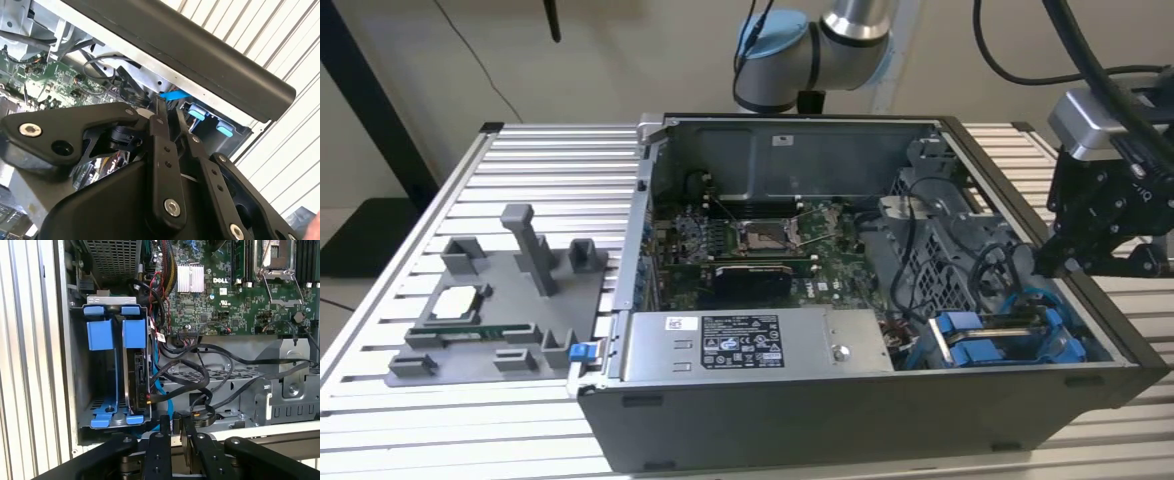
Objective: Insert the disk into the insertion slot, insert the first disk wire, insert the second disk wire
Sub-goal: 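Insert the second disk wire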
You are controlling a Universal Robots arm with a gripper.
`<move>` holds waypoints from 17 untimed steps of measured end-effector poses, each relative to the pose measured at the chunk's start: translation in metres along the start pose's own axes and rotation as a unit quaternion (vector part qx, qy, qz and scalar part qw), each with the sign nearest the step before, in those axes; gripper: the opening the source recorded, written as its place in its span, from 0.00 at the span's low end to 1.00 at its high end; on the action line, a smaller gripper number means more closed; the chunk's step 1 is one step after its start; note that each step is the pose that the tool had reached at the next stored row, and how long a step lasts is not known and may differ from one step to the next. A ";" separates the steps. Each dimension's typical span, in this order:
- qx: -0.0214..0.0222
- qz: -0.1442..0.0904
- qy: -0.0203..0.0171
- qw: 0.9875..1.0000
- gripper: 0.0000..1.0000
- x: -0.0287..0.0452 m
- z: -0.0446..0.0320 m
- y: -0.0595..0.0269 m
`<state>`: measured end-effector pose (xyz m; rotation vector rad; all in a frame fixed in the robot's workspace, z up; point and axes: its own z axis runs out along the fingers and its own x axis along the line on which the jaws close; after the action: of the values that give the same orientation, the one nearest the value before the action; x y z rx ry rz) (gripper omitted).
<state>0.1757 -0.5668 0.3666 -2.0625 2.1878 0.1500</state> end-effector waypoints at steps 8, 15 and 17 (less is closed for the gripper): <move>-0.001 0.002 -0.045 0.999 1.00 0.0002 0.0015 0.0000; -0.001 0.002 -0.049 0.999 0.00 0.0002 0.0016 0.0000; -0.001 0.002 -0.049 0.999 0.00 0.0002 0.0015 0.0000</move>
<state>0.1758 -0.5668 0.3650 -2.0068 2.1364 0.2490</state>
